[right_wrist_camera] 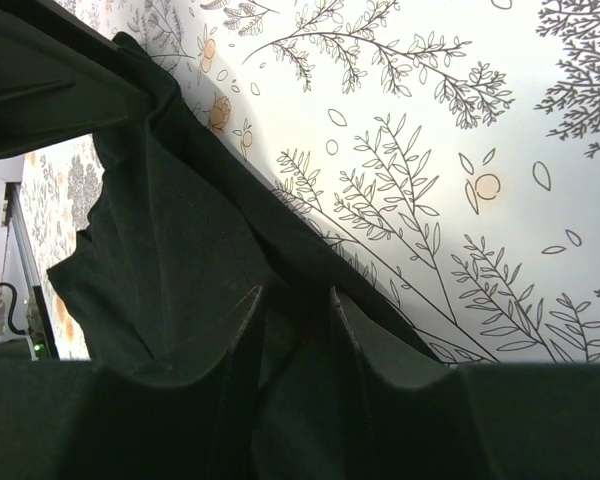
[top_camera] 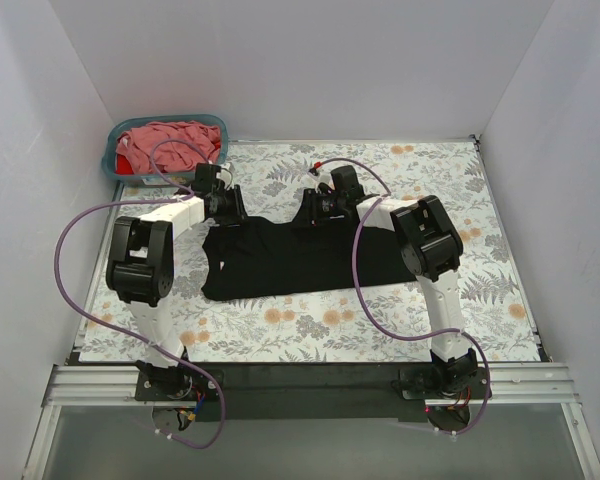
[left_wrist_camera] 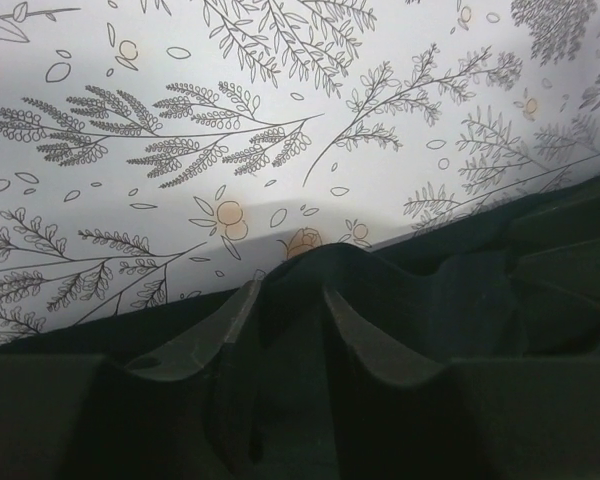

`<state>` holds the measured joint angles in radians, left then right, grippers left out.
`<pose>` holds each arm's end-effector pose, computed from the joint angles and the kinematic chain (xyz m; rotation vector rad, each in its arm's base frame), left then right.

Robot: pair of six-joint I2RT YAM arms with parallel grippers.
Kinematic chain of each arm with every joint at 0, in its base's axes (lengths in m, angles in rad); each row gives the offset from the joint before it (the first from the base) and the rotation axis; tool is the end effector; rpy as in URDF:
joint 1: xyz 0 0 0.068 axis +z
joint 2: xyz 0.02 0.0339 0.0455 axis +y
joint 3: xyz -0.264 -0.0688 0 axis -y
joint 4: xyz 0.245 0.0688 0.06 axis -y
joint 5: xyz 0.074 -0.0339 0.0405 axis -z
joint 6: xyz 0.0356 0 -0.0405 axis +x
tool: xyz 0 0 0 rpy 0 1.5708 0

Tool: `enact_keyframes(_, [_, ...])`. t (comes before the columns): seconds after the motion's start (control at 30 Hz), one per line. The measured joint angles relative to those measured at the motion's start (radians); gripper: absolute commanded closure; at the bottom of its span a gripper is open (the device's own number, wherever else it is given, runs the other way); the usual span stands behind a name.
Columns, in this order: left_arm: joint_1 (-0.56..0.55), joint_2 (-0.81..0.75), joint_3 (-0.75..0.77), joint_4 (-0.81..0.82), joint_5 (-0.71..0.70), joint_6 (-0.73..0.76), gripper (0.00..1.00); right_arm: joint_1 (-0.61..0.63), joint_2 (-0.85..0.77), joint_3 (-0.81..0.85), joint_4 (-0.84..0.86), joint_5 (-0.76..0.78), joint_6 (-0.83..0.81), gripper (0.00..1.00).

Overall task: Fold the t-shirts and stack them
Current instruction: Fold the tshirt

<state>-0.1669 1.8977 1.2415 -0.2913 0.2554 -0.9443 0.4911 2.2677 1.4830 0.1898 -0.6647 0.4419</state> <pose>0.3918 -0.0751 0.1735 -0.9018 2.4910 -0.7385 0.4215 0.2503 0.1281 -0.4683 2.2437 1.2332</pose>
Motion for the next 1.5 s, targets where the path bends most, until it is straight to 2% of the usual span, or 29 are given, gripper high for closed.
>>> enact_keyframes(0.07, [0.0,0.009,0.0,0.001,0.002,0.003,0.78,-0.001,0.003,0.0,0.002,-0.006,0.002,0.62])
enact_keyframes(0.27, [0.0,0.028,0.0,0.004,0.003,0.006,1.0,-0.004,0.011,0.0,0.01,-0.02,0.008,0.7])
enact_keyframes(0.73, [0.0,0.03,0.0,0.005,0.003,0.013,1.0,-0.005,0.024,0.01,0.011,-0.026,0.043,0.76])
enact_keyframes(1.17, [0.0,0.03,0.0,0.005,0.003,0.013,1.0,-0.004,0.034,0.021,0.011,-0.042,0.055,0.76])
enact_keyframes(1.33, [0.0,0.03,-0.001,0.005,0.003,0.013,1.0,-0.003,0.043,0.023,0.016,-0.049,0.056,0.99])
enact_keyframes(1.5, [0.0,0.029,-0.001,0.004,0.003,0.014,1.0,0.001,0.043,0.023,0.015,-0.049,0.049,0.99])
